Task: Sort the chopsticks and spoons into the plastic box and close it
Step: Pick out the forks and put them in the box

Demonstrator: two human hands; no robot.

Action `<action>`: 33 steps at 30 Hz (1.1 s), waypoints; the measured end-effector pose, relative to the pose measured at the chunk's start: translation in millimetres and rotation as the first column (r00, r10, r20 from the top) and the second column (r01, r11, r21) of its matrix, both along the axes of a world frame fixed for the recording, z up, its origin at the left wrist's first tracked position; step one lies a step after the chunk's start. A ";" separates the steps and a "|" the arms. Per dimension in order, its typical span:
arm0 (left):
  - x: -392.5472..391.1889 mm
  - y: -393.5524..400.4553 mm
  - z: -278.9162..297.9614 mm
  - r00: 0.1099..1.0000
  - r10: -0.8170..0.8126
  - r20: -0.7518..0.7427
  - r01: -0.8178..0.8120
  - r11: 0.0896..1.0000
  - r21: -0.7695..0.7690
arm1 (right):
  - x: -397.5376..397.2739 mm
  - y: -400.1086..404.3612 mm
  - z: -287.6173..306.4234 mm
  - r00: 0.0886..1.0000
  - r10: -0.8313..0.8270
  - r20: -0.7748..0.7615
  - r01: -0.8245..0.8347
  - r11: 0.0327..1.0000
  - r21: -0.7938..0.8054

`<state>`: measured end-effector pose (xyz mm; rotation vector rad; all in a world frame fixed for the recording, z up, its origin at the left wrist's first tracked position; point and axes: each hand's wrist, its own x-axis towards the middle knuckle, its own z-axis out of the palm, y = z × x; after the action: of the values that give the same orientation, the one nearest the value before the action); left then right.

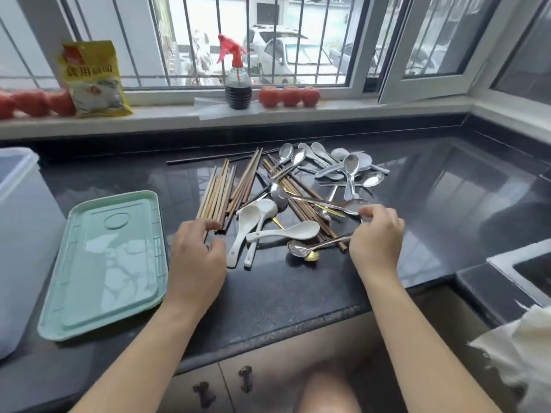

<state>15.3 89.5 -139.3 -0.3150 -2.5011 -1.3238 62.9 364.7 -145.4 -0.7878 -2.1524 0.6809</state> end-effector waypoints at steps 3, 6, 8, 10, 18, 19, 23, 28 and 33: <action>-0.5 2.4 -1.1 1.000 0.019 -0.017 -0.020 0.998 -0.061 | 1.1 7.4 1.6 0.999 -0.049 0.015 0.051 0.986 -0.157; 0.2 2.8 -2.9 1.000 0.015 -0.010 -0.016 0.996 -0.084 | 3.9 4.1 2.1 0.999 -0.030 0.044 0.036 0.990 -0.135; -0.2 1.8 -3.4 1.000 0.015 -0.010 -0.016 0.996 -0.083 | 0.0 1.6 5.1 0.995 -0.022 0.094 0.024 1.000 -0.019; -1.1 2.5 -3.4 1.000 0.018 -0.011 -0.019 0.996 -0.087 | -11.7 3.4 12.8 0.963 0.029 0.268 -0.077 0.982 0.170; 3.3 1.2 -1.7 1.000 0.011 -0.007 -0.011 0.997 -0.072 | -41.2 8.9 32.5 0.854 -0.008 0.520 -0.267 0.851 0.452; 3.5 1.2 -1.6 1.000 0.004 -0.014 -0.005 0.998 -0.068 | -38.6 9.0 35.2 0.892 0.014 0.452 -0.236 0.868 0.438; 2.3 1.7 -1.3 0.999 -0.014 -0.032 0.012 0.999 -0.050 | -26.3 -4.7 61.3 0.975 0.113 0.190 -0.120 0.992 0.029; 10.5 -0.1 3.6 0.994 -0.024 -0.104 0.032 0.997 0.072 | 11.2 -67.6 62.3 0.956 0.047 -0.290 -0.139 0.943 -0.303; 20.4 -1.7 9.2 0.983 -0.178 -0.046 0.184 0.961 0.208 | 15.2 -149.5 10.4 0.813 0.521 -0.259 -0.454 0.847 0.277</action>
<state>35.7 87.9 -130.0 -0.5192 -2.3277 -1.6295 78.1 215.2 -135.0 0.0151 -2.0753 0.7691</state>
